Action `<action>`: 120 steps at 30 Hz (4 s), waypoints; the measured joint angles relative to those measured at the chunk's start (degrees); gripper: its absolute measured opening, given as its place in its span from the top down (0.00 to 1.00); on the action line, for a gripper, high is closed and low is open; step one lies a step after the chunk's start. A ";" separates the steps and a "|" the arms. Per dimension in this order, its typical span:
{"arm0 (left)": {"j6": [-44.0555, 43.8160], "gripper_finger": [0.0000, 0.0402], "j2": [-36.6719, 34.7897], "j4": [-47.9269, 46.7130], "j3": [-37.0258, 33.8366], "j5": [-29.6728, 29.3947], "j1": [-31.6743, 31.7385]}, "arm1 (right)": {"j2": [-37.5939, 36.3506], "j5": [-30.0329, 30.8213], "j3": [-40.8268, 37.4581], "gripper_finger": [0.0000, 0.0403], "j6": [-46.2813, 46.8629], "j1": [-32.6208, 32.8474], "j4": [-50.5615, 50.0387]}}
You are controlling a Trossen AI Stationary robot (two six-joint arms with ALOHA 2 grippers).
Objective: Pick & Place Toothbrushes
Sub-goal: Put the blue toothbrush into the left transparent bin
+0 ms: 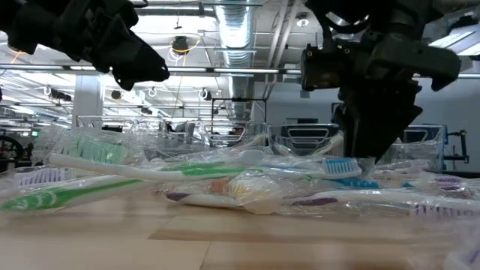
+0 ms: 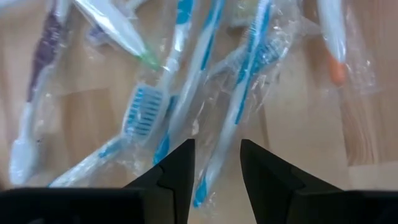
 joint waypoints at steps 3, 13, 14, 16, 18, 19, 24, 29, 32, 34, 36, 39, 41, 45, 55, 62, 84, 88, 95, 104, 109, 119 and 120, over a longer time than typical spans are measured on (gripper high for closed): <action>0.00 0.55 0.00 0.01 0.00 0.00 0.01 | 0.00 -0.56 -1.98 0.70 0.13 -0.06 3.59; 0.00 0.55 0.00 0.65 0.00 -0.02 0.00 | -0.04 -2.96 -4.14 0.79 0.59 -1.88 5.99; 0.00 0.55 0.00 0.66 0.00 -0.02 0.01 | -0.04 -2.85 -4.14 0.82 0.59 -1.88 5.93; 0.00 0.55 0.00 0.83 0.00 -0.04 -0.01 | -0.04 -2.95 -4.14 0.91 0.58 -1.86 5.82; 0.00 0.55 0.00 0.94 0.00 -0.04 0.01 | -0.13 -2.95 -4.14 0.96 0.11 -1.86 5.77; 0.00 0.55 0.00 0.95 0.00 -0.07 0.00 | -0.30 -2.87 -4.14 0.96 0.13 -1.82 5.70; 0.00 0.55 0.00 0.96 0.00 -0.17 -0.01 | -0.52 -2.63 -4.07 0.96 0.65 -1.64 5.18; 0.00 0.55 0.00 0.99 0.00 -0.15 -0.01 | -0.52 1.28 -0.62 0.97 1.02 -0.41 -1.07; 0.00 0.55 0.00 1.07 0.00 -0.13 0.01 | -0.52 6.33 2.92 0.97 1.52 1.07 -7.88; 0.00 0.55 0.00 1.16 -0.02 -0.11 0.00 | -0.52 11.56 5.27 0.97 1.67 2.22 -11.34; 0.00 0.55 0.00 1.40 -0.02 -0.09 0.01 | -0.52 16.93 7.28 0.97 2.50 3.17 -14.03; -0.01 0.55 0.00 2.09 -0.03 0.06 -0.01 | -0.52 26.04 9.59 0.97 3.87 4.48 -17.20; -1.05 0.55 0.00 2.79 -0.04 0.90 -0.01 | -0.52 32.20 10.52 0.97 5.09 5.73 -19.65; -2.13 0.55 0.00 5.22 -0.04 4.41 -0.38 | -0.66 39.01 10.96 0.97 11.48 8.62 -26.93; 6.82 0.55 9.23 24.42 -0.04 4.70 -5.15 | -7.55 52.04 10.66 0.97 6.59 16.78 -18.29; 12.10 0.55 21.19 41.52 -0.04 5.44 -6.07 | -12.17 52.64 2.92 0.97 -10.89 20.19 6.04; 19.64 0.55 39.86 53.71 10.55 8.75 -7.40 | -12.10 21.85 -13.45 0.97 -31.75 7.01 56.19; 19.72 0.55 40.50 53.73 12.68 11.94 -7.71 | -10.99 21.05 -13.49 0.97 -31.51 6.93 56.52; 18.24 0.55 41.32 53.17 14.87 13.11 -7.71 | -9.38 21.09 -13.47 0.96 -31.38 5.97 58.16; 17.09 0.55 45.54 52.58 18.31 13.14 -7.71 | -9.35 21.15 -13.47 0.97 -31.37 5.25 58.21; 18.47 0.55 47.30 52.42 19.94 15.54 -7.71 | -9.35 21.18 -13.47 0.97 -31.37 5.03 58.03; 18.67 0.71 47.72 52.43 20.44 13.94 -7.68 | -9.35 21.07 -13.47 0.97 -31.34 5.03 57.05; 18.66 0.75 47.72 52.35 20.44 13.93 -7.68 | -9.35 21.06 -13.47 0.97 -31.34 5.03 57.02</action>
